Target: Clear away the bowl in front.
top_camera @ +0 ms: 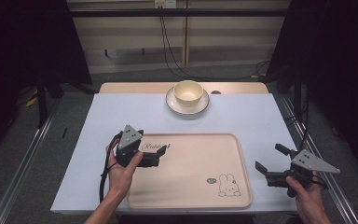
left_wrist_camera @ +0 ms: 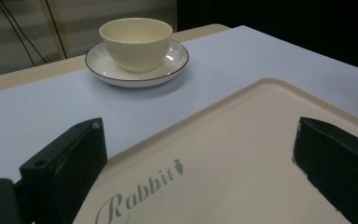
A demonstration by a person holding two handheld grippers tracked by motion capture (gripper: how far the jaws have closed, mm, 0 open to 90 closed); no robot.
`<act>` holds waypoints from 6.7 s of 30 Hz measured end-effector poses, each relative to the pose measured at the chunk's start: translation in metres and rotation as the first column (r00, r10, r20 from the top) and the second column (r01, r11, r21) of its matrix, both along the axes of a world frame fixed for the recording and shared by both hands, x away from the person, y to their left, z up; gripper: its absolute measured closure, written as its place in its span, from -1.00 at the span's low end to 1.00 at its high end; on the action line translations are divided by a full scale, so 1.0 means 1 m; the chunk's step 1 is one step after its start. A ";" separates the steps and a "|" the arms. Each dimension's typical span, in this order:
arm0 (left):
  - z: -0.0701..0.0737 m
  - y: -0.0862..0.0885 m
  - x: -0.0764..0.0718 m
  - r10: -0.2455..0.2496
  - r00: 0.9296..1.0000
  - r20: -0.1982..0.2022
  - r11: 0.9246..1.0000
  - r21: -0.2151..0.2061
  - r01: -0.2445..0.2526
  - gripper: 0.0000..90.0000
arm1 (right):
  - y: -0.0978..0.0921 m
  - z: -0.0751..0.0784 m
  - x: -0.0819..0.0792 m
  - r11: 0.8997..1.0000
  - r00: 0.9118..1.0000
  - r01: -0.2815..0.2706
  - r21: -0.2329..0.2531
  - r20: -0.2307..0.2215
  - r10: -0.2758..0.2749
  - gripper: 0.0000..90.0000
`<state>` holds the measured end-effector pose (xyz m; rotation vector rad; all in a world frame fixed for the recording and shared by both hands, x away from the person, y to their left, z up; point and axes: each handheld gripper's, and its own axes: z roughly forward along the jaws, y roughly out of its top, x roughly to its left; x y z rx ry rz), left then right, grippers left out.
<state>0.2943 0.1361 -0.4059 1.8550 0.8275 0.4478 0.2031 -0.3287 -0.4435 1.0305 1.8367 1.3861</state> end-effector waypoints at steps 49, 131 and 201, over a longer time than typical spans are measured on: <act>0.009 -0.062 0.110 0.018 1.000 -0.004 0.999 0.038 -0.018 -0.86 | -0.003 -0.001 -0.001 1.000 1.000 0.001 0.013 -0.005 -0.001 -0.98; -0.035 -0.121 0.272 0.241 0.877 -0.415 0.957 0.252 -0.144 0.24 | -0.004 -0.002 0.000 1.000 1.000 -0.019 0.010 -0.005 0.019 -0.98; -0.024 -0.108 0.259 0.242 0.809 -0.535 0.969 0.090 -0.230 0.86 | -0.004 -0.004 -0.001 1.000 1.000 -0.002 0.021 -0.002 0.002 -0.98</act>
